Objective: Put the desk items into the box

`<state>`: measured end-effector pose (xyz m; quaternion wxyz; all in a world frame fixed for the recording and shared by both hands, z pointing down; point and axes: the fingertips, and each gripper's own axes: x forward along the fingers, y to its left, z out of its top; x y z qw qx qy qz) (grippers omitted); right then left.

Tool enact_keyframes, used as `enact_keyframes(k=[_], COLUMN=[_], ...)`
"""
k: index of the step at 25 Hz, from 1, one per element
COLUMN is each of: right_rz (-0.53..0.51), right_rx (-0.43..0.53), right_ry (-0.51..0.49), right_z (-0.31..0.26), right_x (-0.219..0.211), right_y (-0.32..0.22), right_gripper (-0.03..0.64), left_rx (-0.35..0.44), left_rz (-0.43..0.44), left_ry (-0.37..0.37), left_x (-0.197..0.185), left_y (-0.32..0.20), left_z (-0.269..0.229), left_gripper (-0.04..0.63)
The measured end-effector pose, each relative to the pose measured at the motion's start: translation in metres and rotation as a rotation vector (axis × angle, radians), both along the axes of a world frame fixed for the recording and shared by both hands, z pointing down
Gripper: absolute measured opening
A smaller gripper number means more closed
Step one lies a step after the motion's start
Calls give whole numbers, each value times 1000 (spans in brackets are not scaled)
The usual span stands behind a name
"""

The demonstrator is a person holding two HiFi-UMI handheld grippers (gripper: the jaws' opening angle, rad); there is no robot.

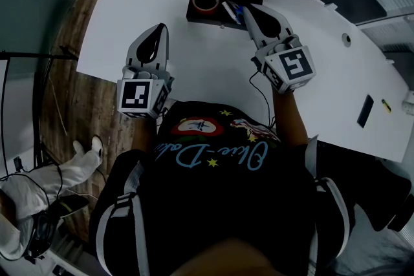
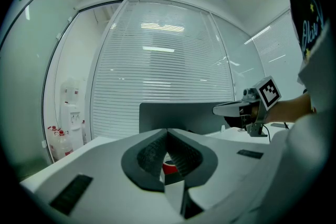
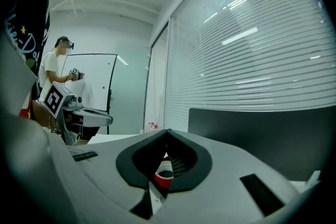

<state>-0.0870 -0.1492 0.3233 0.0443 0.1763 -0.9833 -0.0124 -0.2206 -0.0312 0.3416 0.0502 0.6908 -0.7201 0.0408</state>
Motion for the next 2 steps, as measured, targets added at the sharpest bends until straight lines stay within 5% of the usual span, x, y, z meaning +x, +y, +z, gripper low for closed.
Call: enact_keyframes(k=[2], right_rz=[2], right_rx=[-4], right_ry=[12], right_z=[2], right_x=[1], right_y=[0], right_gripper=[26], left_rx=[-7], left_rz=[-1], left_ry=[11], left_x=[2], left_y=[0], left_z=[0], left_gripper=[-3])
